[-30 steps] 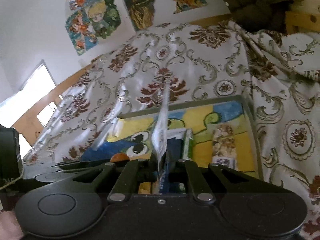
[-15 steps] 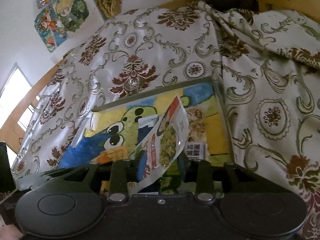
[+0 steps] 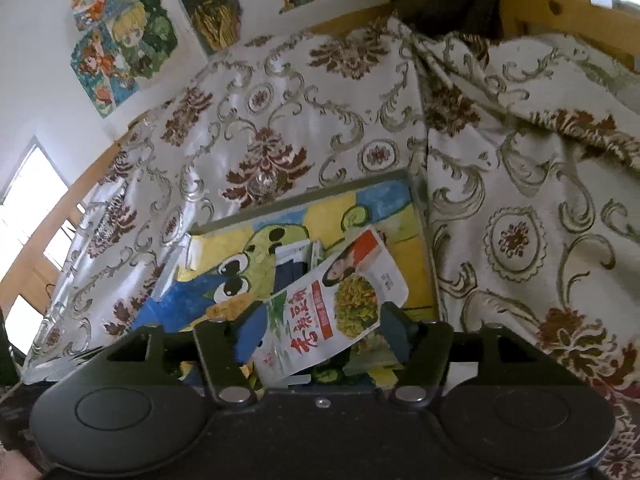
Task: Organize snacks
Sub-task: 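Open the left tool over the tray while the right tool releases the white packet inside, then withdraw both tools from the tray back toward the remaining snacks, then move the left tool toward the rice-cracker packet while the right tool approaches the orange candy bag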
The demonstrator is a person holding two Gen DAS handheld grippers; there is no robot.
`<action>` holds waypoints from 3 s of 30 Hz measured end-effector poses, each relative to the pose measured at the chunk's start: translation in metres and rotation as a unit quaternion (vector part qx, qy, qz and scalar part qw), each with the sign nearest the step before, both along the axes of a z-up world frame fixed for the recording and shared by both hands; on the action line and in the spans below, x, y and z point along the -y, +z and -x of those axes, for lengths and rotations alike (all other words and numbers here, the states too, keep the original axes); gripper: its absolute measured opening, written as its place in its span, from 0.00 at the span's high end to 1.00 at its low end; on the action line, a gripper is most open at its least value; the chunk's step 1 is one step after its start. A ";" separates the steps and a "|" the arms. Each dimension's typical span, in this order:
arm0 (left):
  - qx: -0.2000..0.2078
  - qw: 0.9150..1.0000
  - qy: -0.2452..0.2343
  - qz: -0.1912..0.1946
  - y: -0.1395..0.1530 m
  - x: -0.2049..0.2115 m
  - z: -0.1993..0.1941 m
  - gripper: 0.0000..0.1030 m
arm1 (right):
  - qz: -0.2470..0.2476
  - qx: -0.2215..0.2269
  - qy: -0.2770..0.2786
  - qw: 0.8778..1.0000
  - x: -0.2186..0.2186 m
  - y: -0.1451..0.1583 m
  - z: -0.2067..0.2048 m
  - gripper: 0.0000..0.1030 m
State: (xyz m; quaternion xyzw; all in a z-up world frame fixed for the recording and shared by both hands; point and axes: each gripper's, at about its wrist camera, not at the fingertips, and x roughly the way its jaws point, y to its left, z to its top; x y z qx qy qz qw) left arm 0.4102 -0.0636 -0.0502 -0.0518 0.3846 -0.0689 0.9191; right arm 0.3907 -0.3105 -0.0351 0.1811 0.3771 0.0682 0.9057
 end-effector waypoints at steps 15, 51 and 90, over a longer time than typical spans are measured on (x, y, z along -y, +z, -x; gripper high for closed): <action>0.103 0.992 0.053 0.055 0.069 -0.028 0.092 0.00 | 0.062 0.134 0.009 0.989 -0.007 0.061 0.085 0.01; 0.135 0.987 0.082 -0.040 0.044 -0.064 0.302 0.00 | 0.138 0.129 -0.003 0.982 -0.052 0.036 0.286 0.01; 0.010 0.990 0.128 -0.051 0.001 -0.077 0.288 0.00 | 0.181 0.041 0.078 0.979 -0.096 -0.010 0.263 0.01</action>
